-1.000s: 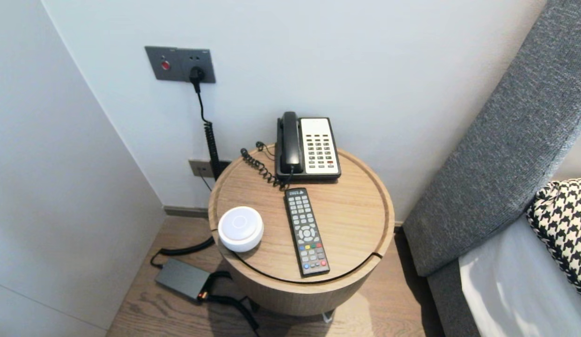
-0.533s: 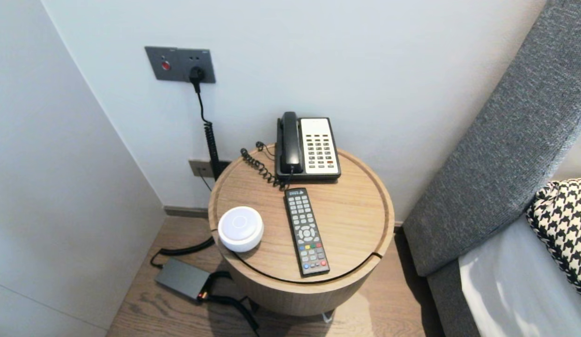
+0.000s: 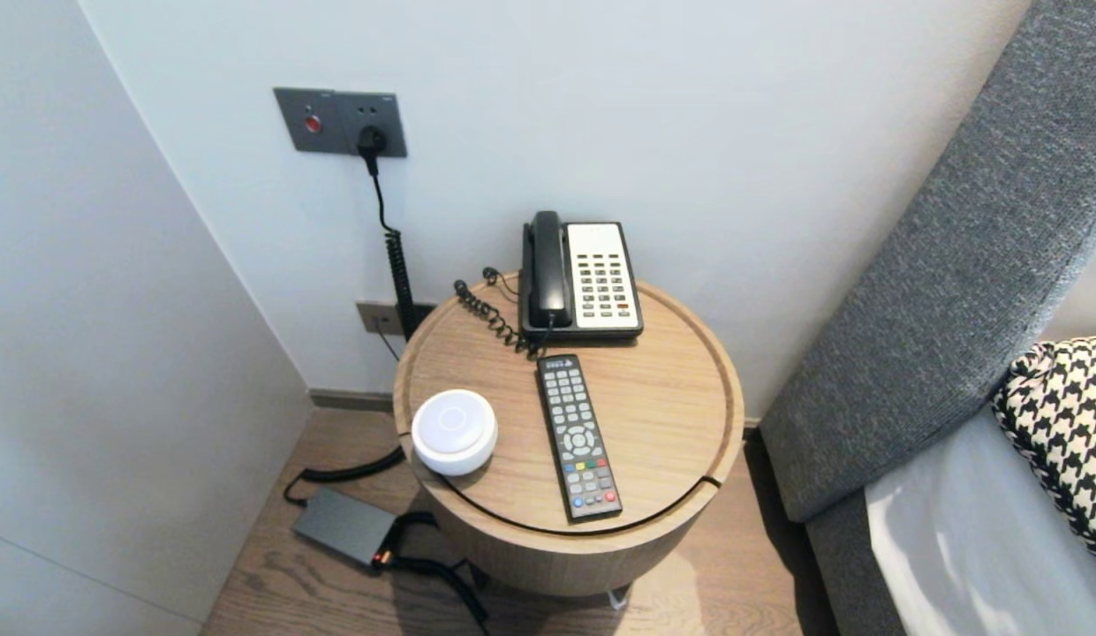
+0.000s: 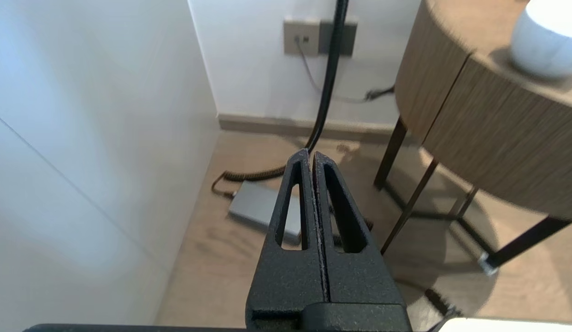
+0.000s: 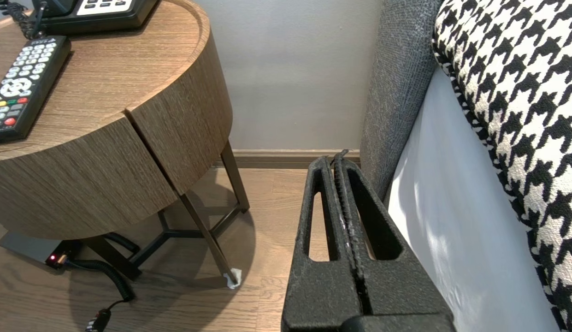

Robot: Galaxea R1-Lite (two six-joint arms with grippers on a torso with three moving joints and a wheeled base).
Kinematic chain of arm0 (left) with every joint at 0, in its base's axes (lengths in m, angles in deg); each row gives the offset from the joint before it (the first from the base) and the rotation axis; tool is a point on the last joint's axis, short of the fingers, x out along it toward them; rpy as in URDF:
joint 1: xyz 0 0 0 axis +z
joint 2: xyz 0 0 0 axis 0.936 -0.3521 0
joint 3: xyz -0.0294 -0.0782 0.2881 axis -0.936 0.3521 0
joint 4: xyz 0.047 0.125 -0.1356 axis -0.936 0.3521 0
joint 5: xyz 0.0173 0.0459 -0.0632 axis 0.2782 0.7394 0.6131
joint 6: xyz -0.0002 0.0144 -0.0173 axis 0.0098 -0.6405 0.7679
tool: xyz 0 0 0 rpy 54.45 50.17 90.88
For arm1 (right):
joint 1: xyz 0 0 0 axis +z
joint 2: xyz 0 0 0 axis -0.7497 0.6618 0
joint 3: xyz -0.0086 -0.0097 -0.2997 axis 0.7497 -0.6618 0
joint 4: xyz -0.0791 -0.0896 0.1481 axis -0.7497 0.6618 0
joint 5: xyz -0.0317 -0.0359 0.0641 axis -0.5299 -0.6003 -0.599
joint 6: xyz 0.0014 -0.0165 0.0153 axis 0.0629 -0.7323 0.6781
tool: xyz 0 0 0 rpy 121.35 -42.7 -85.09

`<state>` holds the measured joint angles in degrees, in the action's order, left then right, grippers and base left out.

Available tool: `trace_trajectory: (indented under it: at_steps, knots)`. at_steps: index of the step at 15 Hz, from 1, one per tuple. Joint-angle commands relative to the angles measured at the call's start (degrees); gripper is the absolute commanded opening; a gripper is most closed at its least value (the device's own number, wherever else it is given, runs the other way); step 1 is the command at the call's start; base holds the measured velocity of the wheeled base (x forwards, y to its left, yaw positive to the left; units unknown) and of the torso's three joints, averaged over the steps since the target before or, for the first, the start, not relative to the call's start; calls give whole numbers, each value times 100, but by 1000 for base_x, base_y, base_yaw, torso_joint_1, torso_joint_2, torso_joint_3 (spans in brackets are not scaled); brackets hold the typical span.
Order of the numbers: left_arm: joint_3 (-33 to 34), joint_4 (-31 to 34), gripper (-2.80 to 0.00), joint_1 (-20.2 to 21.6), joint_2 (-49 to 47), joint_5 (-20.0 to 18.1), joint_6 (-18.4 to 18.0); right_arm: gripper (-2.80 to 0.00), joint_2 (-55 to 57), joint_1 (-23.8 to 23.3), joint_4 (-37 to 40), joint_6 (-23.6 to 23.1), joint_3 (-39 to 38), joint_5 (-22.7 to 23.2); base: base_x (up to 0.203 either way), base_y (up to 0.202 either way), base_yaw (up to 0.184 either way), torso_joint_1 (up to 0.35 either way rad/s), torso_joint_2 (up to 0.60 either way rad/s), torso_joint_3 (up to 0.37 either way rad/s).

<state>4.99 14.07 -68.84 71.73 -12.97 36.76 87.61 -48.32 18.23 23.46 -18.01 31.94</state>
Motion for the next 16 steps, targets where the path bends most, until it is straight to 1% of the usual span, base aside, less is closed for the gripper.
trace_trajectory:
  at_steps: [1, 16]
  knots:
    - [77, -10, -280, -19, 252, 1, 43, -280, 8, 2, -3, 4, -141, 1, 0, 0, 0, 0, 0, 0]
    - [58, 20, -280, -19, 218, -8, 32, -280, 8, 2, -3, 0, -141, 1, 0, 0, 0, 0, 0, 0]
